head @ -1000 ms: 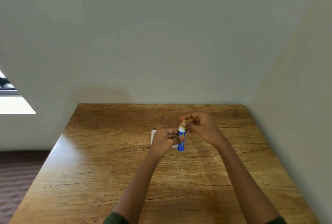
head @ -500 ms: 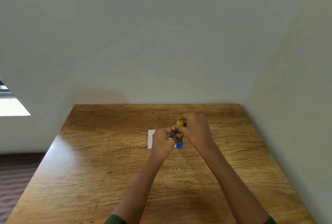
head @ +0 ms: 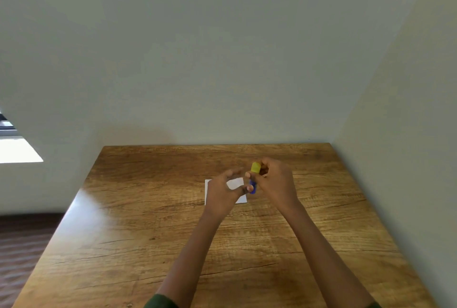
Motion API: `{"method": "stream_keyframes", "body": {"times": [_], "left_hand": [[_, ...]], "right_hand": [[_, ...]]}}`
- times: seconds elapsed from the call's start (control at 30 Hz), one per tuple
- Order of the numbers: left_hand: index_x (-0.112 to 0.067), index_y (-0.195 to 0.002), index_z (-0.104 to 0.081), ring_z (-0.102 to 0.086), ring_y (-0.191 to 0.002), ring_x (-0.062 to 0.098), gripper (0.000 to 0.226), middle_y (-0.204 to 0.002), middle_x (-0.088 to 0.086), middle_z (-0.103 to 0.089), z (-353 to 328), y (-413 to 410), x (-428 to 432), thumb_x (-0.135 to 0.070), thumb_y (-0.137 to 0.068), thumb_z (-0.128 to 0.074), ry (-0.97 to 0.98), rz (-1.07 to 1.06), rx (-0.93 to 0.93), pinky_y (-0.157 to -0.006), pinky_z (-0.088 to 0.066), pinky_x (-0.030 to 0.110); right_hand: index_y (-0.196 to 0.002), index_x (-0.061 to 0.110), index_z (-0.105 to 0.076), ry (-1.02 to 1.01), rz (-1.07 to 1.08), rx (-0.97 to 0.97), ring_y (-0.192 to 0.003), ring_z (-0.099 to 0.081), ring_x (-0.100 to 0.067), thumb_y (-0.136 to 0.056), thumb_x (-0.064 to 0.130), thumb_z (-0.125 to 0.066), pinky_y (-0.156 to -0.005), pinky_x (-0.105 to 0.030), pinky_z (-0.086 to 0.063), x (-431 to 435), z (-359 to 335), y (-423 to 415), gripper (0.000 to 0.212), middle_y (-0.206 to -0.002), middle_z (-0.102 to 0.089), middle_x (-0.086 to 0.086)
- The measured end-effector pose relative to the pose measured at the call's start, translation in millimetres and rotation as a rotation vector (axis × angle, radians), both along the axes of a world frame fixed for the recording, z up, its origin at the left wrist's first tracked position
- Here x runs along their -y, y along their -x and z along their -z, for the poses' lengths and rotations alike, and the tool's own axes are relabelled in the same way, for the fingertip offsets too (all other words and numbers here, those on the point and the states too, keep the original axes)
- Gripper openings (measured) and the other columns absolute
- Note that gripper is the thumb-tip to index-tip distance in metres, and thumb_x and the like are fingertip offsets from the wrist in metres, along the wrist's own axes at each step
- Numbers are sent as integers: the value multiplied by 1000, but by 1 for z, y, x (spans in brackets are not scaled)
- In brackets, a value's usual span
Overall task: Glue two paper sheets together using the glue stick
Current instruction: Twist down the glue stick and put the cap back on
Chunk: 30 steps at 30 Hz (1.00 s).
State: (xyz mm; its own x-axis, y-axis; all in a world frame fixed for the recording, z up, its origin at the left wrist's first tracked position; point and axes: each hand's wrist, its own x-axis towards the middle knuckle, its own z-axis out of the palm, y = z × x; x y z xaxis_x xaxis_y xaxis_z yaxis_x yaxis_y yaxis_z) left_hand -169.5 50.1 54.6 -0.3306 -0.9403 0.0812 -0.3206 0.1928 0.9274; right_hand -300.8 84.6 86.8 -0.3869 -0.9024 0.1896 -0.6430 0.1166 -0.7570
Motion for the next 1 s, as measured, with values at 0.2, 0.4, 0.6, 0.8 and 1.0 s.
{"method": "stream_keyframes", "body": {"times": [0.2,0.4,0.6,0.8,1.0], "left_hand": [[-21,-128,-55,-47,-125,17,54,-131,0,-57,8,-20,13,-37,-79,-71,68,-120,197,-104,-37,34],[-17,-123,-60,-51,-121,19,43,-125,2,-62,17,-31,18,-40,-86,-61,85,-168,234,-101,-36,34],[-14,-123,-60,-55,-116,16,45,-122,2,-64,24,-34,20,-42,-88,-57,102,-167,268,-93,-35,25],[-13,-120,-62,-54,-118,17,41,-123,3,-64,28,-33,21,-41,-89,-57,88,-171,276,-99,-38,32],[-13,-116,-63,-54,-115,17,35,-120,3,-65,28,-32,19,-36,-90,-57,100,-178,287,-94,-35,26]], "right_hand": [[-76,0,-63,3,74,-35,-63,-60,-11,-76,21,-77,-56,-24,-47,8,8,24,25,-70,-65,-2],[-75,4,-60,-17,95,-49,-68,-61,-18,-75,22,-78,-58,-28,-47,10,21,30,25,-74,-65,-5],[-74,9,-58,-12,88,-52,-71,-63,-23,-75,21,-77,-60,-33,-49,9,25,30,23,-75,-66,-9],[-74,16,-55,-26,70,-86,-71,-61,-19,-75,26,-77,-60,-32,-47,9,26,31,25,-75,-63,-2],[-74,13,-56,-55,67,-143,-67,-59,-18,-73,32,-78,-57,-33,-47,9,32,31,29,-73,-62,-1]]}}
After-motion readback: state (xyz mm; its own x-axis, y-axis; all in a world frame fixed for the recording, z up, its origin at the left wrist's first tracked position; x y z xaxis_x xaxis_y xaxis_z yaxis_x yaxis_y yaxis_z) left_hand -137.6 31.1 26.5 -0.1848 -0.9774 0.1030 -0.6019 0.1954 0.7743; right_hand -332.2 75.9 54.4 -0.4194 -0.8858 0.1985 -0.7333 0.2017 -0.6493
